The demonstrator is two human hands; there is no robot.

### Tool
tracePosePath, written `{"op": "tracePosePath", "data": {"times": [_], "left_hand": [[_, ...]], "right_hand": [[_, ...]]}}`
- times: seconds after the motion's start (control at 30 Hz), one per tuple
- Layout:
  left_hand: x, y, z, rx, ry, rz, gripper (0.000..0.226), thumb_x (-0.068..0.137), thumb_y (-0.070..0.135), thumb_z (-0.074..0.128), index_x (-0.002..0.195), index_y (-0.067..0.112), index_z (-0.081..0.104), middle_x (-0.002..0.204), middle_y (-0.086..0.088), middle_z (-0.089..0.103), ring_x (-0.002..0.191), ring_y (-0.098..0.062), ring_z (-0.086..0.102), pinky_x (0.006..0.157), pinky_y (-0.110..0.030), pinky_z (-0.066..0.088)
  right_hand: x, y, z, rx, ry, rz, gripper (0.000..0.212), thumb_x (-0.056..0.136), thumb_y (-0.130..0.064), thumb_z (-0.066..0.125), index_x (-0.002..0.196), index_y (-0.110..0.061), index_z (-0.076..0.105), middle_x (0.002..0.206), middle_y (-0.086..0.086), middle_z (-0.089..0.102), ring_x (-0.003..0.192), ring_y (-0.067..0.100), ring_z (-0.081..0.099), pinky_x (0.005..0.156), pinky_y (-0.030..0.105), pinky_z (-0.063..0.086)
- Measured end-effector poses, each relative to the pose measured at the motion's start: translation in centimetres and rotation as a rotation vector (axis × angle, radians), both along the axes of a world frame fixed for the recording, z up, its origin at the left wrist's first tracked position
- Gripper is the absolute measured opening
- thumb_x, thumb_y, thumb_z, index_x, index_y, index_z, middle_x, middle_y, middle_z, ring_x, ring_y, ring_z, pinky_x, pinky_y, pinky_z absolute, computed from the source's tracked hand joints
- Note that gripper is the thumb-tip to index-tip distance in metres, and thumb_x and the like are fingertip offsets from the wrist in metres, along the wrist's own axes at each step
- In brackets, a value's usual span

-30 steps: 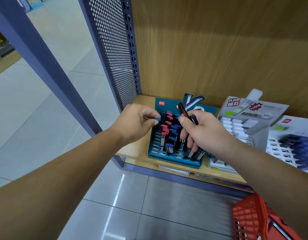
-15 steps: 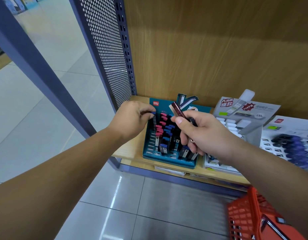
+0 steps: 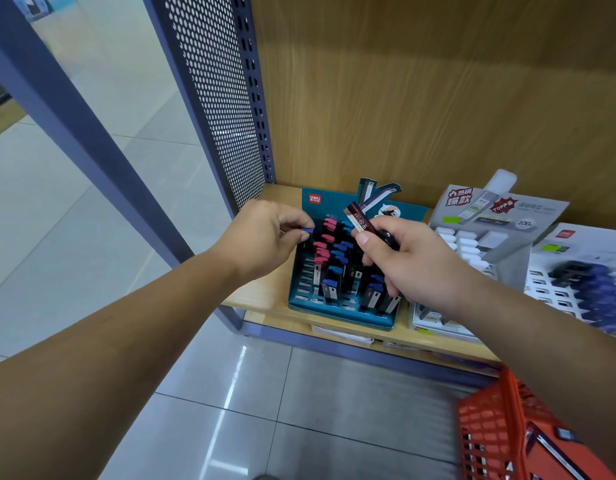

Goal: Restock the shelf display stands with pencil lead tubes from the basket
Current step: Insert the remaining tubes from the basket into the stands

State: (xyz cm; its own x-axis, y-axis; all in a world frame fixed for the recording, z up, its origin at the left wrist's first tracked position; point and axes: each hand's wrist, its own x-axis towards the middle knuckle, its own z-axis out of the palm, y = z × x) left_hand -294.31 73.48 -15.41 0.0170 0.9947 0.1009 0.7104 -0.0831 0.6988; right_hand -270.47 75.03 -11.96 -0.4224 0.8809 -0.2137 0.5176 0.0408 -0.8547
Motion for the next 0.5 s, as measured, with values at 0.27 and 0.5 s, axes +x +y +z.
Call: {"op": "tracePosePath", "data": {"times": [0.27,0.5], "left_hand": [[-0.8,0.1,-0.5,-0.01,0.022,0.036,0.014,0.096,0.011,0.069,0.1,0.019,0.08,0.086,0.012,0.074,0.076,0.004,0.066,0.068,-0.009,0.049],[-0.5,1.5,0.5,0.123,0.279,-0.097,0.017,0.098,0.012,0.066,0.109,0.015,0.078,0.098,0.003,0.075,0.09,-0.013,0.065,0.083,-0.034,0.055]], "right_hand": [[-0.1,-0.2,0.0,0.021,-0.063,0.03,0.02,0.108,-0.032,0.05,0.104,-0.018,0.064,0.104,0.027,0.065,0.054,0.015,0.049,0.04,0.016,0.04],[-1.0,0.5,0.7,0.171,-0.117,0.089,0.024,0.107,-0.035,0.051,0.089,-0.023,0.062,0.074,0.011,0.064,0.048,0.01,0.047,0.047,0.027,0.041]]}}
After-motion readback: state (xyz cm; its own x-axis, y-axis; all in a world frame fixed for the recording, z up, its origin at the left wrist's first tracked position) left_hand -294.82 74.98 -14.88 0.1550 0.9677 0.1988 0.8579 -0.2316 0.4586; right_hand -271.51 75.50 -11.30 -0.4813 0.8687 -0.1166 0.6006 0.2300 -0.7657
